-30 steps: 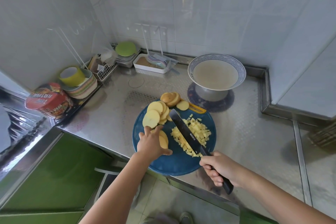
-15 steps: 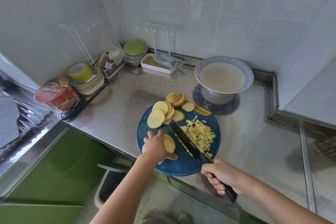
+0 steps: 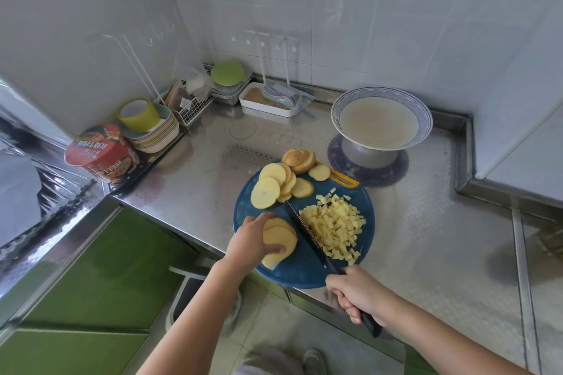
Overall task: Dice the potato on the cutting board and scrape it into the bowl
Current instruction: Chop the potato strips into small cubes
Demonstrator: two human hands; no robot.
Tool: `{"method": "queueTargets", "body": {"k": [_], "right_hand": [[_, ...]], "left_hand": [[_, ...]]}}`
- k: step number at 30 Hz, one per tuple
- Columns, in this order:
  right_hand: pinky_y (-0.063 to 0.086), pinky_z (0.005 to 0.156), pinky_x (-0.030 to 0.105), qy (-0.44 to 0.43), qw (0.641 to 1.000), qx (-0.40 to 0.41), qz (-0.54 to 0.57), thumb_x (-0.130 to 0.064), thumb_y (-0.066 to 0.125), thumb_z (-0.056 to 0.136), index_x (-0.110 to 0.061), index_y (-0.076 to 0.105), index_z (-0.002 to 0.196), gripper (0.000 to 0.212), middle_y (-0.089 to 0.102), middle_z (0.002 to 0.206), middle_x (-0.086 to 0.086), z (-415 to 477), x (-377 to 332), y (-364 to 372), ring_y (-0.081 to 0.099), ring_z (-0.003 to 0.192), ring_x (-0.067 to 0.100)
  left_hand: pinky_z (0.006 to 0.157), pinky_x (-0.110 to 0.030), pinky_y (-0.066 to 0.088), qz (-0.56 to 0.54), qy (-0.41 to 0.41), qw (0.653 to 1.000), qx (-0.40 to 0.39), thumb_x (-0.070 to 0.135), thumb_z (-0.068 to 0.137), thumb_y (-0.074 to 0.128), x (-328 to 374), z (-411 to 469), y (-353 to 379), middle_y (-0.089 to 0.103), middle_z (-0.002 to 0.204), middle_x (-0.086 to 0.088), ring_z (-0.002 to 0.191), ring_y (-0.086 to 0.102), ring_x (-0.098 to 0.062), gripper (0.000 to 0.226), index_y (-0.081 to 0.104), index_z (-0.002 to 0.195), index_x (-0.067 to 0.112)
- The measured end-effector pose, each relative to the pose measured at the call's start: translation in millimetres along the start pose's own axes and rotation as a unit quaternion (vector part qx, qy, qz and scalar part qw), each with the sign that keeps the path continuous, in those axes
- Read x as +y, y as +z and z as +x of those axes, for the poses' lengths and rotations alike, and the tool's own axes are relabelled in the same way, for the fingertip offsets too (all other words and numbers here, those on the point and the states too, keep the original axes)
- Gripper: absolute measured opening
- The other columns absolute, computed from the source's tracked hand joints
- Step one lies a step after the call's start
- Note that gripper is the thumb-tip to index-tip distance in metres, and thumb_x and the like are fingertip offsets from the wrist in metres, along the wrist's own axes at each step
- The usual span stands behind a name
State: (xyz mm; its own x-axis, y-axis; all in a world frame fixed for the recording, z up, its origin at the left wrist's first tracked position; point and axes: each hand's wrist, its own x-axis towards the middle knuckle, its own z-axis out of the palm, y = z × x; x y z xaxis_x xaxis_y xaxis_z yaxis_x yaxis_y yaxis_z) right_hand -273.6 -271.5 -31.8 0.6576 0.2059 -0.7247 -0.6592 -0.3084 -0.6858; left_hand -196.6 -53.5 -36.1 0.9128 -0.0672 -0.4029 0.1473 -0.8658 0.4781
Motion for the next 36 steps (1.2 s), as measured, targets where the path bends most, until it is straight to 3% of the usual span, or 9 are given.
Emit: {"method": "queueTargets", "body": {"k": [5, 11, 18, 21, 23, 25, 28, 31, 36], "right_hand": [[0.024, 0.043, 0.021, 0.026, 0.999, -0.019, 0.011, -0.005, 0.045, 0.085, -0.016, 0.035, 0.053, 0.036, 0.029, 0.047, 0.003, 0.8, 4.3, 9.8, 0.024, 0.037, 0.015], [0.025, 0.042, 0.020, 0.024, 0.999, 0.008, 0.020, -0.005, 0.044, 0.085, -0.014, 0.034, 0.063, 0.026, 0.028, 0.048, 0.003, 2.2, 10.0, 23.1, 0.024, 0.037, 0.015], [0.023, 0.044, 0.021, 0.033, 0.999, 0.000, -0.025, -0.007, 0.043, 0.086, -0.016, 0.037, 0.054, 0.033, 0.029, 0.045, 0.002, 8.7, 3.3, 10.8, 0.023, 0.039, 0.016], [0.025, 0.043, 0.023, 0.013, 0.998, -0.003, -0.061, -0.008, 0.046, 0.087, -0.013, 0.039, 0.055, 0.033, 0.030, 0.045, 0.003, 13.8, 0.4, 6.5, 0.025, 0.039, 0.017], [0.026, 0.042, 0.023, 0.010, 0.997, -0.015, -0.075, -0.016, 0.050, 0.094, -0.014, 0.038, 0.056, 0.039, 0.029, 0.045, 0.003, 16.6, -2.7, 3.0, 0.026, 0.037, 0.017], [0.028, 0.039, 0.023, -0.001, 0.996, -0.021, -0.090, -0.043, 0.052, 0.099, -0.017, 0.035, 0.056, 0.053, 0.029, 0.044, 0.000, 16.9, -7.3, -2.8, 0.027, 0.035, 0.015], [0.029, 0.038, 0.023, -0.030, 0.991, -0.004, -0.129, -0.074, 0.037, 0.087, -0.018, 0.031, 0.056, 0.065, 0.029, 0.042, 0.001, 12.8, -10.9, -10.2, 0.029, 0.033, 0.016], [0.029, 0.040, 0.026, -0.063, 0.986, 0.001, -0.156, -0.078, 0.030, 0.081, -0.017, 0.030, 0.053, 0.068, 0.029, 0.040, 0.002, 7.3, -5.4, -13.0, 0.029, 0.031, 0.017], [0.031, 0.041, 0.023, -0.077, 0.979, 0.015, -0.190, -0.080, 0.029, 0.080, -0.018, 0.025, 0.048, 0.070, 0.029, 0.040, 0.003, 6.5, 2.1, -13.5, 0.029, 0.031, 0.017]], "left_hand": [[0.075, -0.026, 0.044, 0.017, 0.002, 0.999, 0.038, 0.045, 0.085, 0.066, 2.4, -0.7, 0.9, 0.048, 0.117, 0.001, 0.093, 0.053, -0.017, 0.061, 0.040, 0.140, 0.035], [0.075, -0.028, 0.046, -0.005, -0.044, 0.997, 0.065, 0.048, 0.088, 0.061, 10.5, -2.6, 6.1, 0.050, 0.124, -0.006, 0.096, 0.056, -0.021, 0.058, 0.043, 0.139, 0.026], [0.068, -0.027, 0.045, -0.070, -0.130, 0.985, 0.091, 0.056, 0.086, 0.059, 16.1, -17.1, 27.0, 0.056, 0.118, -0.005, 0.094, 0.058, -0.020, 0.060, 0.045, 0.130, 0.019], [0.072, -0.031, 0.050, -0.090, -0.154, 0.979, 0.097, 0.059, 0.085, 0.057, 17.9, -22.7, 32.2, 0.059, 0.111, -0.003, 0.094, 0.059, -0.021, 0.056, 0.043, 0.121, 0.018], [0.080, -0.037, 0.053, -0.124, -0.163, 0.973, 0.110, 0.057, 0.085, 0.059, 18.7, -28.1, 35.5, 0.059, 0.110, -0.003, 0.096, 0.060, -0.023, 0.055, 0.041, 0.117, 0.016], [0.084, -0.037, 0.052, -0.151, -0.174, 0.965, 0.123, 0.056, 0.085, 0.060, 20.6, -32.9, 39.1, 0.057, 0.115, -0.004, 0.101, 0.059, -0.024, 0.057, 0.038, 0.119, 0.015], [0.095, -0.034, 0.041, -0.102, -0.159, 0.966, 0.178, 0.053, 0.088, 0.056, 22.1, -35.0, 47.0, 0.044, 0.132, -0.005, 0.120, 0.045, -0.025, 0.064, 0.035, 0.134, 0.015], [0.103, -0.031, 0.030, -0.100, -0.095, 0.961, 0.238, 0.042, 0.091, 0.056, 24.0, -31.4, 59.9, 0.038, 0.137, -0.004, 0.127, 0.034, -0.023, 0.057, 0.036, 0.138, 0.015], [0.101, -0.033, 0.032, -0.127, -0.098, 0.945, 0.283, 0.037, 0.088, 0.062, 30.1, -28.0, 74.9, 0.048, 0.124, -0.006, 0.118, 0.041, -0.024, 0.051, 0.046, 0.127, 0.009]]}}
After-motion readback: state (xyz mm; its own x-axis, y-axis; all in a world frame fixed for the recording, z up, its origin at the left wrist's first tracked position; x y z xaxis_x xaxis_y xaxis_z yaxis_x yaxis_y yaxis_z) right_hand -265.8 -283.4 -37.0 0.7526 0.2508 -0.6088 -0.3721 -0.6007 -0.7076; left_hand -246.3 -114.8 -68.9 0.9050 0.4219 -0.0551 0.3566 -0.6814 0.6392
